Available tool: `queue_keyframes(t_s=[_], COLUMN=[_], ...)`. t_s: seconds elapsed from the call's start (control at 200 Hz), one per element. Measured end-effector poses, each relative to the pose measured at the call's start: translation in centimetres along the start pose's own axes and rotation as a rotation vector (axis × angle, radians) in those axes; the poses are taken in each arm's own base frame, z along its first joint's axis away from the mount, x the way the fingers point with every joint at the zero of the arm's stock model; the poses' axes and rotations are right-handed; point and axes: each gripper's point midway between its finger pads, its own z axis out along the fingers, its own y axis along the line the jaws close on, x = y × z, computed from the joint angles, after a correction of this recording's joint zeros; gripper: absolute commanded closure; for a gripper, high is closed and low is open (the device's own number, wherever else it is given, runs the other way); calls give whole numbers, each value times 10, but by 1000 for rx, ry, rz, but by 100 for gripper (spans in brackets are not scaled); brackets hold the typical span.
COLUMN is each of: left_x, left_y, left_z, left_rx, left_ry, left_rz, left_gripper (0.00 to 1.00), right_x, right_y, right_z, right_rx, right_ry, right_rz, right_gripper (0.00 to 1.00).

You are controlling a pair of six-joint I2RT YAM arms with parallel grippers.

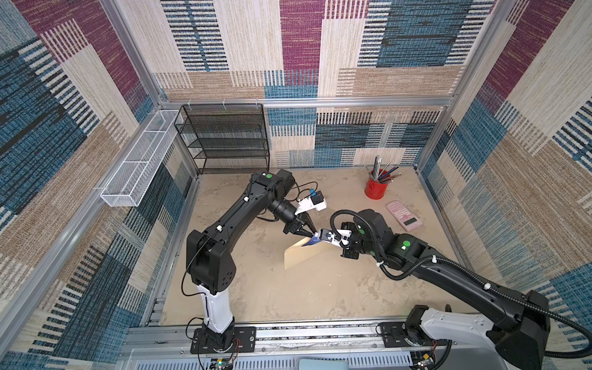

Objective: Fold the letter paper in half and place it into the envelope
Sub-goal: Place the letter paper in the envelope.

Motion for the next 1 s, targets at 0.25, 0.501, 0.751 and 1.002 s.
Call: queue_keyframes(t_s=[0.25,0.501,0.751,1.002], left_x=[-1,-1,-1,-1], left_y=[0,1,2,2], left_z=[0,0,1,3], left_rx=[2,3,5,5], left_ry=[-4,-4,-2,4], left_rz=[1,1,-1,1], left_gripper=[100,100,100,100], right_x=[-1,-4,-3,0], right_y=[-8,-11,-12,-12], right_z=[-3,-8,-8,-2], right_rx=[27,30,36,29], right_ry=[15,16,22,57], right_rz=[40,78,88,63], right_gripper=[70,83,100,100])
